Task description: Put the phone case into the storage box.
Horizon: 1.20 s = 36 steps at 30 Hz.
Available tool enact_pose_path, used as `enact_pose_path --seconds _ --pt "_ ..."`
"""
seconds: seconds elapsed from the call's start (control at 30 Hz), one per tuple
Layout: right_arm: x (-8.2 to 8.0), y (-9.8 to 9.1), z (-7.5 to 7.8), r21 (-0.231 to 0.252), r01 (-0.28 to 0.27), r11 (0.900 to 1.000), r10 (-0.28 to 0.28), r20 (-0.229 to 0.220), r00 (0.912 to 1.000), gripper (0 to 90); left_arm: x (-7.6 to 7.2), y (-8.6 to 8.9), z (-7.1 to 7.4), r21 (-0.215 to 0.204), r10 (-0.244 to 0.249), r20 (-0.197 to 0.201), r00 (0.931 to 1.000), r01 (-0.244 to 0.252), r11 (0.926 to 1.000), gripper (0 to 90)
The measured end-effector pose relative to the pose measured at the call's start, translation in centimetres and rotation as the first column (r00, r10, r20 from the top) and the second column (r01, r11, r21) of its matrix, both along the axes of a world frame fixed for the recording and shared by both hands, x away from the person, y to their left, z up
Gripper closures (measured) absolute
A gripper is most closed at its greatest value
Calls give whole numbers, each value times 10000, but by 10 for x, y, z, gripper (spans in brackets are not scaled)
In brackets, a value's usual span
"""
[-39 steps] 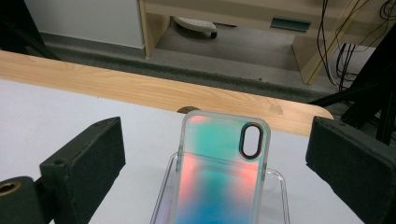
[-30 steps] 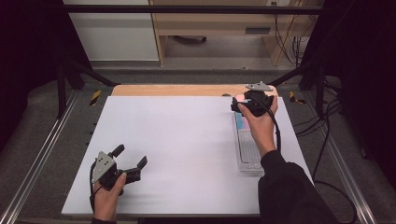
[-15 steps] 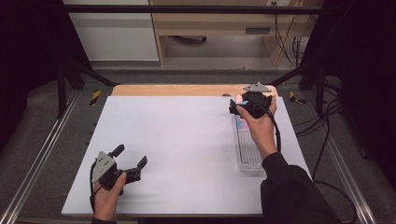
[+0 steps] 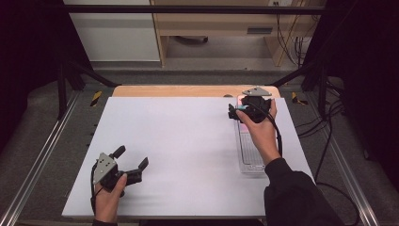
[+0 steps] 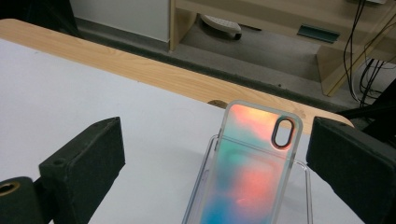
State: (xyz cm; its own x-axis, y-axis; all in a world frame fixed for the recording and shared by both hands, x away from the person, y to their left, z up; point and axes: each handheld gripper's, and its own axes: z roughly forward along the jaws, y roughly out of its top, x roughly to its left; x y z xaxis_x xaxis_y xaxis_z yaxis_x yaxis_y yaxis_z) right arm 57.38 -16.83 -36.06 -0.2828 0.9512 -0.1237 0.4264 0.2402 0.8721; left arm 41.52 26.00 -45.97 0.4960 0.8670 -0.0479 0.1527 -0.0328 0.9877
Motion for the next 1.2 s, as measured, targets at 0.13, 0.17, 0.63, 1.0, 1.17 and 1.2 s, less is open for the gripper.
enact_pose_path --seconds 0.13,0.17,0.63,1.0,1.17,1.2 --pt "-6 1 3 88 -148 9999 148 56 9999 47 -1 -1 0 52 -41 -2 10000 41 10000 8" --pt "-8 1 3 116 -169 9998 168 85 9998 47 -1 -1 0 45 -46 10 10000 46 10000 8" --pt "-27 5 14 695 -572 9959 545 393 9977 48 -1 0 0 49 11 -10 10000 -11 10000 8" --pt "-39 5 14 1123 -1003 9886 943 576 9939 47 -1 2 0 28 42 0 10000 -42 10000 8" --pt "-45 4 17 1225 -1183 9854 1096 758 9911 44 -1 2 0 14 44 2 10000 -44 10000 8" --pt "-46 4 18 1224 -1217 9850 1125 793 9905 44 -1 2 0 17 34 8 10000 -34 10000 8"
